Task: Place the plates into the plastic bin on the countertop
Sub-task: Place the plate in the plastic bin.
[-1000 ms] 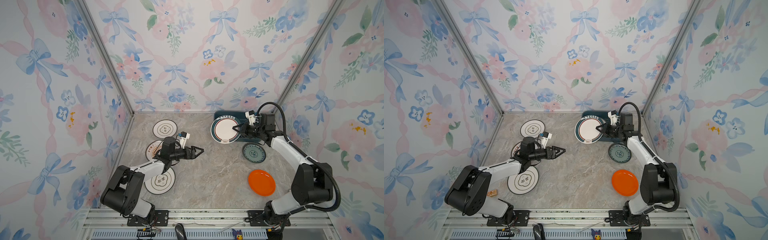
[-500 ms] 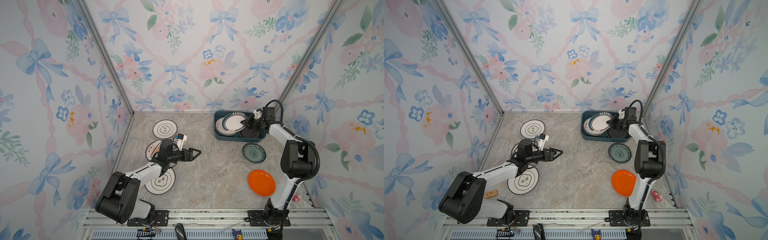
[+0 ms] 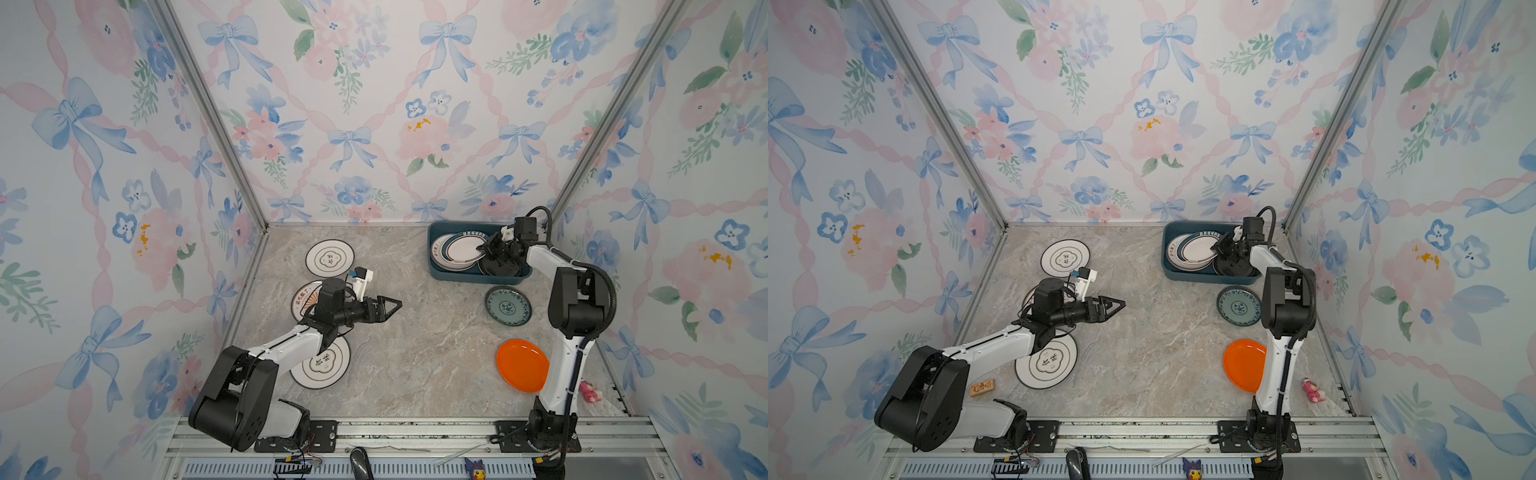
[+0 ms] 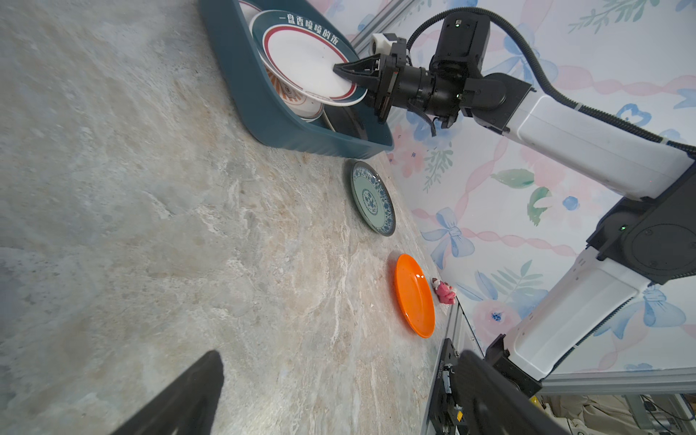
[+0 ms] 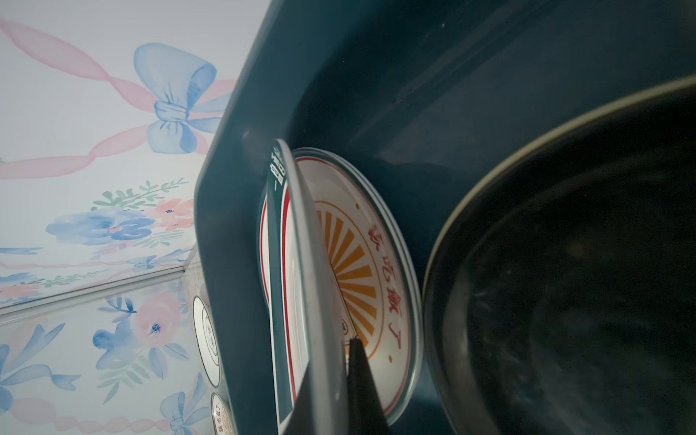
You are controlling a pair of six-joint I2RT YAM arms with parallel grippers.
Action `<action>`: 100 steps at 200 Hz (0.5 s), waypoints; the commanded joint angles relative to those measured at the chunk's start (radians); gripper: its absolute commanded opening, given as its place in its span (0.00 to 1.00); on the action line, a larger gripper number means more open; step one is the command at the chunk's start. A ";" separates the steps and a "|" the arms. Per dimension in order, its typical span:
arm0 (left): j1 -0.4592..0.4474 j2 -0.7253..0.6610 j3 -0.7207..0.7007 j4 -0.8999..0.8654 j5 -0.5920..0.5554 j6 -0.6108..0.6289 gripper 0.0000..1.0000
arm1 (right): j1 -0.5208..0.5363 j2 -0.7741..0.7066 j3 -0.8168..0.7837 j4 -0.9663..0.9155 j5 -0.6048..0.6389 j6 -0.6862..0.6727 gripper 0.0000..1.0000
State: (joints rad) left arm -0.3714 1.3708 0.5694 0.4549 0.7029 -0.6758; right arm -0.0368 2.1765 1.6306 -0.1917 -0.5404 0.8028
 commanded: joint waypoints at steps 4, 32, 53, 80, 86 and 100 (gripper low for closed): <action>0.007 -0.013 -0.008 0.000 -0.001 0.027 0.98 | 0.020 0.027 0.044 0.032 -0.001 0.024 0.00; 0.007 -0.010 -0.007 0.000 0.002 0.026 0.98 | 0.032 0.047 0.058 0.026 0.005 0.025 0.00; 0.006 -0.010 -0.006 -0.001 0.001 0.027 0.98 | 0.040 0.063 0.074 0.007 0.014 0.016 0.00; 0.007 -0.009 -0.005 0.000 0.001 0.026 0.98 | 0.050 0.084 0.087 -0.009 0.014 0.019 0.06; 0.007 -0.010 -0.006 -0.001 0.003 0.027 0.98 | 0.052 0.088 0.089 -0.011 0.014 0.019 0.08; 0.008 -0.011 -0.004 0.001 0.004 0.027 0.98 | 0.054 0.096 0.090 -0.017 0.014 0.019 0.14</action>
State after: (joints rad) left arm -0.3714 1.3708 0.5694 0.4545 0.7033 -0.6731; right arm 0.0013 2.2414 1.6928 -0.1871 -0.5339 0.8200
